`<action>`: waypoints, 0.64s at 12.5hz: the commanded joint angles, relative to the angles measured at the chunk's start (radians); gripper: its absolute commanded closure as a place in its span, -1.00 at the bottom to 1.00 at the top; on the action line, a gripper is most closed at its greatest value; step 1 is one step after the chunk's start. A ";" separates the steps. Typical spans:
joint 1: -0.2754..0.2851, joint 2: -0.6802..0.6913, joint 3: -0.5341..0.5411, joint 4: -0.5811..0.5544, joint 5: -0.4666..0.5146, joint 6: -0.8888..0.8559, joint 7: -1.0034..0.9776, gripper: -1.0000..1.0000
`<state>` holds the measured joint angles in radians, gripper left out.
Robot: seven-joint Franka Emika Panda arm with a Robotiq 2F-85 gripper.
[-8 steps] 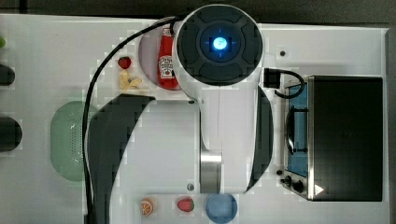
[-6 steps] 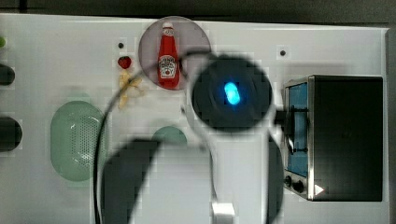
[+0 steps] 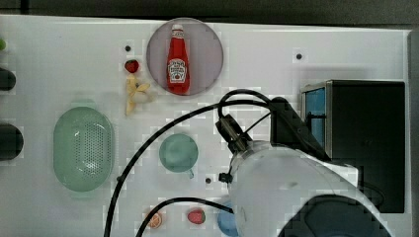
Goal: Flap open oven.
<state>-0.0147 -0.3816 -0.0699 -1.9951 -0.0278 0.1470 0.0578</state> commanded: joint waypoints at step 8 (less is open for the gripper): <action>-0.010 0.069 -0.031 -0.031 -0.005 -0.007 -0.047 0.65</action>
<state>-0.0172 -0.2856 -0.0765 -2.0176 -0.0320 0.1494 0.0547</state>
